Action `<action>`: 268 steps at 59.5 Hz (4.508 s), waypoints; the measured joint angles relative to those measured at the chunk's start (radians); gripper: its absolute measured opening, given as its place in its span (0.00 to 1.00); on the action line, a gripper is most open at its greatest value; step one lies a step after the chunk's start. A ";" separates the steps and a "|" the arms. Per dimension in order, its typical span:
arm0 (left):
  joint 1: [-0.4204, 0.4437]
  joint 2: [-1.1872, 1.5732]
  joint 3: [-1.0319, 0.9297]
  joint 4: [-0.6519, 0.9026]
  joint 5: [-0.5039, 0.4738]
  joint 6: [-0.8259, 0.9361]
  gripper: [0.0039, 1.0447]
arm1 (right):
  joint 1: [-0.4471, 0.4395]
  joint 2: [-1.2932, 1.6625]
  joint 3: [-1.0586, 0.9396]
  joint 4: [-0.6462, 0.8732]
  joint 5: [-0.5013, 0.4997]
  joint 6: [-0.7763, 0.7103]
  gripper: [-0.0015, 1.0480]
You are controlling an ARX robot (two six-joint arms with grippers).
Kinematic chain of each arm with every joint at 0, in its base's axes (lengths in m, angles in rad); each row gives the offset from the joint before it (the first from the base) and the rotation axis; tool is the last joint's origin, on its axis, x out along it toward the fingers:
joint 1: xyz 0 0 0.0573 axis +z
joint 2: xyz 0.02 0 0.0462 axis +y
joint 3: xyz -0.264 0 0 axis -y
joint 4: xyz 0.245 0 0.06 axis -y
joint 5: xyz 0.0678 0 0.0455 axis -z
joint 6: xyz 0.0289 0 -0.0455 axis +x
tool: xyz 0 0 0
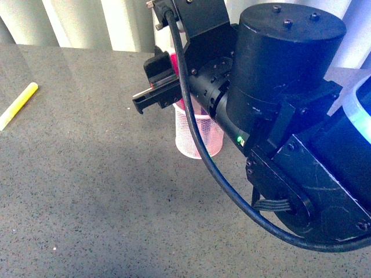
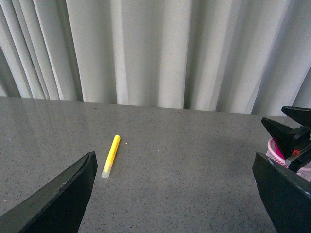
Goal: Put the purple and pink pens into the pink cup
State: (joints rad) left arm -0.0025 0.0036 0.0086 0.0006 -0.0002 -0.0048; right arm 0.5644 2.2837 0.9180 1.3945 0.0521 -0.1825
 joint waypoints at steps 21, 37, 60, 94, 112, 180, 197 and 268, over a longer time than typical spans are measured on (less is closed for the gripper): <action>0.000 -0.001 0.000 0.000 -0.002 0.000 0.94 | -0.112 -0.307 -0.237 -0.219 0.164 0.160 0.93; 0.000 0.000 0.000 0.000 0.000 0.000 0.94 | -0.194 -0.682 -0.362 -0.539 0.140 0.371 0.93; 0.000 0.000 0.000 0.000 -0.001 0.000 0.94 | -0.300 -0.824 -0.636 -0.228 0.203 0.195 0.42; 0.000 0.000 0.000 0.000 0.000 0.000 0.94 | -0.458 -1.292 -0.859 -0.477 0.047 0.183 0.03; 0.000 0.000 0.000 0.000 0.000 0.000 0.94 | -0.561 -1.538 -0.892 -0.679 -0.048 0.183 0.03; 0.000 0.000 0.000 0.000 0.000 0.000 0.94 | -0.562 -2.097 -0.896 -1.204 -0.051 0.183 0.03; 0.000 -0.001 0.000 0.000 0.000 0.000 0.94 | -0.562 -2.279 -0.896 -1.392 -0.050 0.183 0.03; 0.000 -0.001 0.000 0.000 0.000 0.000 0.94 | -0.562 -2.279 -0.896 -1.394 -0.051 0.183 0.93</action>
State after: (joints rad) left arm -0.0025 0.0025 0.0086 0.0006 -0.0006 -0.0044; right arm 0.0025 0.0044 0.0219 0.0006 0.0013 0.0006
